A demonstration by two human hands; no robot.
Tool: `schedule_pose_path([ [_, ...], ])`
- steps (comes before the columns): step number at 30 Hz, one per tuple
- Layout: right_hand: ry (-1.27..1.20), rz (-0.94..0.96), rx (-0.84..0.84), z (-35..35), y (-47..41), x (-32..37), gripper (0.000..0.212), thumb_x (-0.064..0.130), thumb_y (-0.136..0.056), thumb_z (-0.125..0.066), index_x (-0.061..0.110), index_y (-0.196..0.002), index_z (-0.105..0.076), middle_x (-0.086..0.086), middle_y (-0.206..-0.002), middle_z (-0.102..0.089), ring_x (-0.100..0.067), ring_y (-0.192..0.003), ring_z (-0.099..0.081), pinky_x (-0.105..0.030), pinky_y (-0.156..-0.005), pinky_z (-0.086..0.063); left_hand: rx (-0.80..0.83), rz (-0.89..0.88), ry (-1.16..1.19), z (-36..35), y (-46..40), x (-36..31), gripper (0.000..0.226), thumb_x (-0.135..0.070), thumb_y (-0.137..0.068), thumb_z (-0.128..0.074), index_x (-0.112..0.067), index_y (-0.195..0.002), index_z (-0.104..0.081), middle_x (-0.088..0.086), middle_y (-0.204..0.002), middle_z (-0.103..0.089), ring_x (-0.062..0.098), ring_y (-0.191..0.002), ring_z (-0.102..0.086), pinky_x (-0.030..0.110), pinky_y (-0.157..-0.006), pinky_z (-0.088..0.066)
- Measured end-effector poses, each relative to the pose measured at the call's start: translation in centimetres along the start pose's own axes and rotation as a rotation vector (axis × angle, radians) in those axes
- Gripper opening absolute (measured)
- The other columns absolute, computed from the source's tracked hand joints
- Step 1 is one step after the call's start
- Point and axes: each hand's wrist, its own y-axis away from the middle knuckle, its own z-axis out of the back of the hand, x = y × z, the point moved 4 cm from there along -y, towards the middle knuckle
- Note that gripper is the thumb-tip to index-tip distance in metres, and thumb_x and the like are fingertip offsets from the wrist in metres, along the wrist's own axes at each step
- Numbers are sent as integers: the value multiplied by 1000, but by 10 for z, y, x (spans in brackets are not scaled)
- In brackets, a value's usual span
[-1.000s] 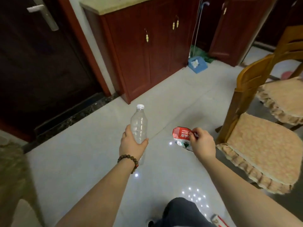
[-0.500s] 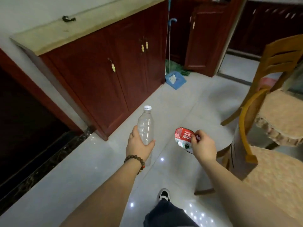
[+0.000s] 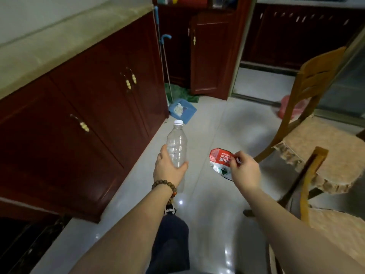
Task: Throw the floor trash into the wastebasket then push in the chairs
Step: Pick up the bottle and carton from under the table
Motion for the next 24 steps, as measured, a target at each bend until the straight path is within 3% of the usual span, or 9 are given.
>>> schedule_pose_path([
  [5,34,-67,-31,-41,-96,10,12,21,-90,-57,11,-95,-61,-15,-102,-65,-33,-88,-60,-38,-71,-50,74,-60,-2,-37,-123,-15,83,-40,-71,-76,-23,-138,-31,7,-119,-53,28,-105,-55,37,-83,-49],
  [9,44,-145,-50,-73,-190,31,14,20,-89,-55,8,-95,-61,-16,-100,-64,-35,-90,-58,-34,-67,-40,105,-76,27,-58,-239,-32,81,-36,-70,-77,-22,-137,-34,8,-120,-55,28,-107,-56,34,-85,-46],
  [14,57,-231,-87,-92,-308,61,16,23,-91,-54,10,-96,-60,-15,-102,-64,-35,-91,-59,-38,-73,-46,149,-118,13,-89,-371,-71,76,-36,-67,-77,-23,-132,-40,7,-113,-58,28,-103,-57,31,-80,-46],
  [24,46,-414,-227,-91,-455,38,13,25,-90,-55,13,-93,-58,-14,-96,-65,-35,-86,-60,-42,-73,-51,356,-236,-21,-203,-528,-157,77,-42,-70,-74,-27,-134,-34,3,-115,-57,25,-102,-57,32,-82,-48],
])
